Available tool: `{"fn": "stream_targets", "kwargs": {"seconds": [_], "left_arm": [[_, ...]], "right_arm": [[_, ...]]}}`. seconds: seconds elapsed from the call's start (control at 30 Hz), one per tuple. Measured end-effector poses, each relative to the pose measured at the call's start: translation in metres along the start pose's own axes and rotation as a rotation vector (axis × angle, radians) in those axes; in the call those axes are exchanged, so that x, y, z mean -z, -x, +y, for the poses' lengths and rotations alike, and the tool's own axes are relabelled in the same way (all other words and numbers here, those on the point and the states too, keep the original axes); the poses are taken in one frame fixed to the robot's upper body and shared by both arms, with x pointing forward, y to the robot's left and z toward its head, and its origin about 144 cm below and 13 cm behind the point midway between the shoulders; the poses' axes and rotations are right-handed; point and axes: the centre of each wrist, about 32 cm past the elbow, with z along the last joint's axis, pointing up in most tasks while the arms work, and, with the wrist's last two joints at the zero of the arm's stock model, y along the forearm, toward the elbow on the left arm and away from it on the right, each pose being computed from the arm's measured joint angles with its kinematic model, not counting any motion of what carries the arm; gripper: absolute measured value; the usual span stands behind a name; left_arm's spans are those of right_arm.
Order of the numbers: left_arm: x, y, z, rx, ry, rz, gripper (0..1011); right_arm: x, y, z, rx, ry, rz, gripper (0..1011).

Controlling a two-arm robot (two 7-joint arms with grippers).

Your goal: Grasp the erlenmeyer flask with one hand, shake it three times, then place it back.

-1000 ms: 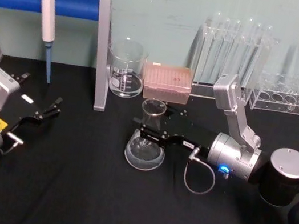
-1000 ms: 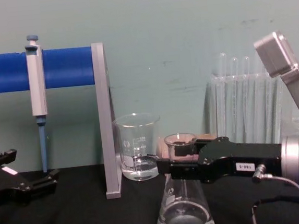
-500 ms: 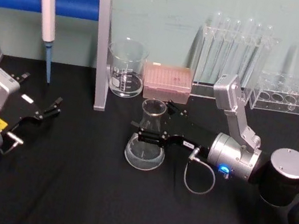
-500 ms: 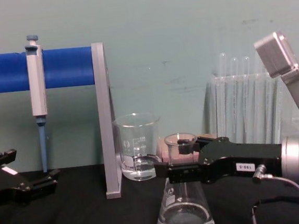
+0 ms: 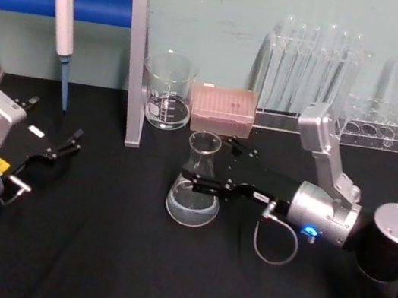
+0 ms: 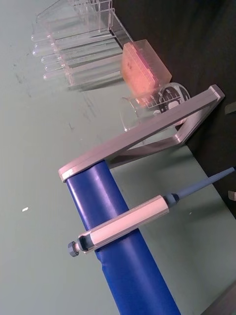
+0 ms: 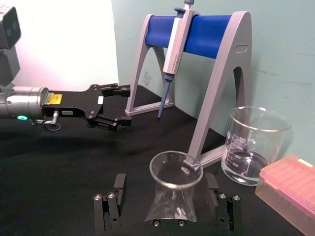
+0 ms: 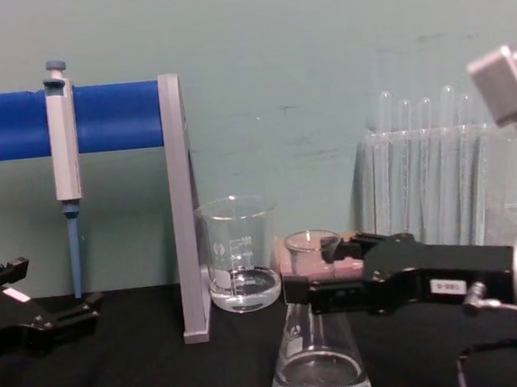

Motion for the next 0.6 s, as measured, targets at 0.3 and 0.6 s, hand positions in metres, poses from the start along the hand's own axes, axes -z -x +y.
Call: {"fn": "stream_targets", "kwargs": {"seconds": [0.3, 0.6], "left_arm": [[0.0, 0.0, 0.0, 0.0, 0.0, 0.0, 1001], [0.0, 0.0, 0.0, 0.0, 0.0, 0.0, 1001]], "right_arm": [[-0.002, 0.006, -0.029, 0.016, -0.003, -0.003, 1000], [-0.002, 0.011, -0.057, 0.048, 0.001, 0.001, 1000]]}}
